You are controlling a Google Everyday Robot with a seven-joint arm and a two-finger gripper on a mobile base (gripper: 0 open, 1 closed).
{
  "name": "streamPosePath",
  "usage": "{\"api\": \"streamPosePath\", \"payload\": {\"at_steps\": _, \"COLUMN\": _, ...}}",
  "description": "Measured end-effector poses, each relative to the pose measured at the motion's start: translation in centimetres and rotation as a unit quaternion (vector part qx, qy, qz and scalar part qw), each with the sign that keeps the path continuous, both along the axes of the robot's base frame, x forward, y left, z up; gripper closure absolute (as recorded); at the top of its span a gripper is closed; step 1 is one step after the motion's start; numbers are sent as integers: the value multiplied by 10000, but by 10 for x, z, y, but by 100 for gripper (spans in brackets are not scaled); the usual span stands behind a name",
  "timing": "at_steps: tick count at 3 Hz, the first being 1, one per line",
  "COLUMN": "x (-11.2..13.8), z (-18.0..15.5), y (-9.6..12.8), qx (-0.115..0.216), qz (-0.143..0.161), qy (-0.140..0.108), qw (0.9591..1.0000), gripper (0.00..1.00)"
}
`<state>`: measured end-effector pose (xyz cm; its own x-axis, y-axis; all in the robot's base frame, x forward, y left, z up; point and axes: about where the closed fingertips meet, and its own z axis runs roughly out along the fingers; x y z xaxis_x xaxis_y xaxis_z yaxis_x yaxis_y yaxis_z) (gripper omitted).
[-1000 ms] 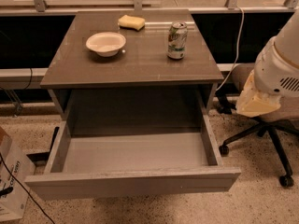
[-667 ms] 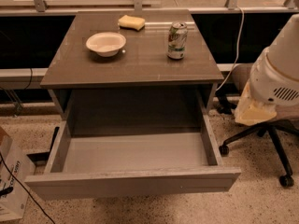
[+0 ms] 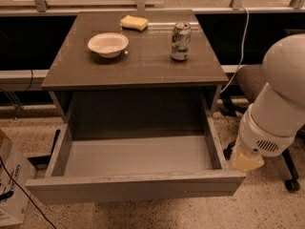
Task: Close top drawer
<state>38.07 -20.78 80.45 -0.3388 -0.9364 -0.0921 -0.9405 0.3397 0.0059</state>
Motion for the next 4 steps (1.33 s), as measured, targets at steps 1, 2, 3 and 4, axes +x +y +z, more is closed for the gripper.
{"api": "streamPosePath", "payload": {"at_steps": 1, "x": -11, "z": -52, "y": -2, "qx": 143, "qz": -249, "qy": 402, "qw": 9988, "gripper": 100}}
{"api": "streamPosePath", "payload": {"at_steps": 2, "x": -17, "z": -101, "y": 4, "qx": 337, "qz": -359, "qy": 792, "qw": 9956, "gripper": 100}}
{"api": "streamPosePath", "payload": {"at_steps": 3, "x": -12, "z": -139, "y": 11, "qx": 544, "qz": -445, "qy": 1053, "qw": 9920, "gripper": 100}}
{"api": "streamPosePath", "payload": {"at_steps": 4, "x": -11, "z": -140, "y": 12, "qx": 574, "qz": -453, "qy": 1098, "qw": 9913, "gripper": 100}}
